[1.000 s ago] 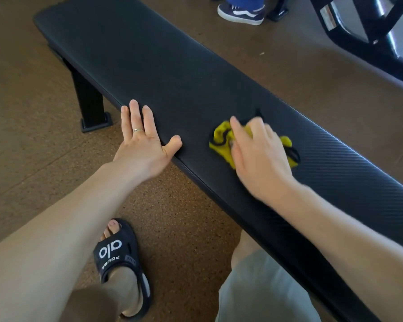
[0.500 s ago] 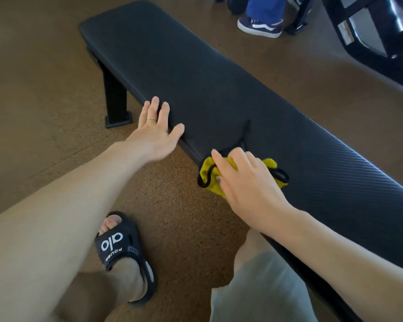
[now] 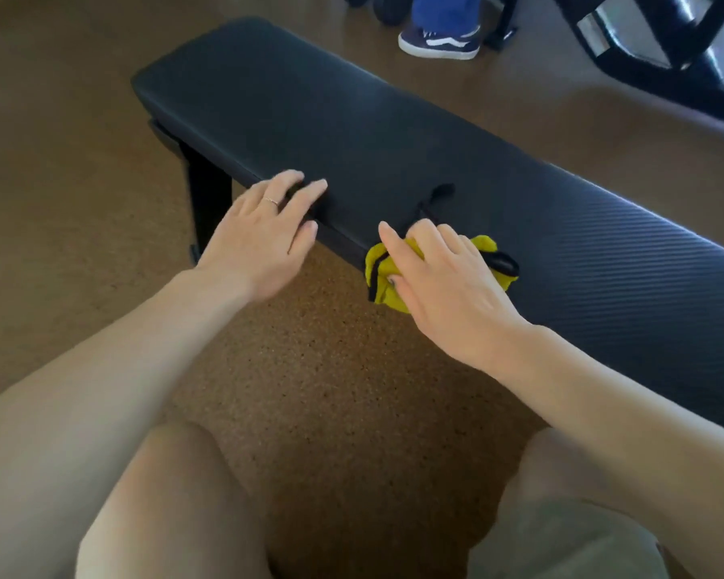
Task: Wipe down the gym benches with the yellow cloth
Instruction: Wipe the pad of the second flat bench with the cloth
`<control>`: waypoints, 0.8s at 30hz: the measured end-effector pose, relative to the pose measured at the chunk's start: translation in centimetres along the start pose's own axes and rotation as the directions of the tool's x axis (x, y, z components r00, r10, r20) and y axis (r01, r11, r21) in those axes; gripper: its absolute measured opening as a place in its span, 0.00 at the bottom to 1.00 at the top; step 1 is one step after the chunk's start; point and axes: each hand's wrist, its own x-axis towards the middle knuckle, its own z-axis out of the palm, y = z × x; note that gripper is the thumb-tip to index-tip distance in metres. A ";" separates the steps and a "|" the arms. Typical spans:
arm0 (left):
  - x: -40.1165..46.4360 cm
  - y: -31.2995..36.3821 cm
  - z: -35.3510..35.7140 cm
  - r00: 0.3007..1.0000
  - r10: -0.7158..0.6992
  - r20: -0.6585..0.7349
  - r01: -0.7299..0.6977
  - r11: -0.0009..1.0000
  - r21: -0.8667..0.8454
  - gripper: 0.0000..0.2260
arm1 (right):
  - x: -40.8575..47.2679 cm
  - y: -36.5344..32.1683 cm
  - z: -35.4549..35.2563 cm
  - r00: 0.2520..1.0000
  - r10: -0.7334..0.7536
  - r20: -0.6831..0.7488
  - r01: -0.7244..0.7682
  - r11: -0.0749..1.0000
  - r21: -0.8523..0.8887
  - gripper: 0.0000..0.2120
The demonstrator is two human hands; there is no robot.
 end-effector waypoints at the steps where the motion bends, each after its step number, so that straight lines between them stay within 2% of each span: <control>1: 1.1 -1.3 0.3 0.999 -0.047 -0.002 0.047 0.999 -0.006 0.24 | -1.1 -0.1 -0.2 1.000 0.012 0.008 -0.011 1.000 -0.009 0.27; 3: 3.0 -3.1 1.2 0.996 -0.090 0.004 0.090 0.996 -0.013 0.27 | -3.3 -0.4 -0.4 1.000 0.020 0.017 -0.019 0.997 -0.070 0.28; 6: 4.0 -4.3 2.5 1.000 -0.020 -0.005 0.019 0.998 -0.056 0.28 | -3.6 -0.6 -0.6 0.998 0.048 0.042 -0.043 0.994 -0.102 0.29; 15: 4.0 -5.7 2.9 0.997 0.077 -0.031 -0.080 0.991 -0.108 0.27 | 11.0 -5.6 1.1 0.989 0.147 0.007 -0.146 0.984 -0.099 0.26; 21: 3.9 -5.7 3.1 0.995 0.065 -0.072 -0.073 0.990 -0.119 0.27 | 3.5 -4.0 -1.2 0.985 0.089 0.148 -0.076 0.993 -0.092 0.28; 24: 3.8 -5.0 3.7 0.990 0.029 -0.141 -0.046 0.992 -0.115 0.27 | 4.4 -3.8 -1.0 0.988 0.081 0.131 -0.066 0.991 -0.112 0.28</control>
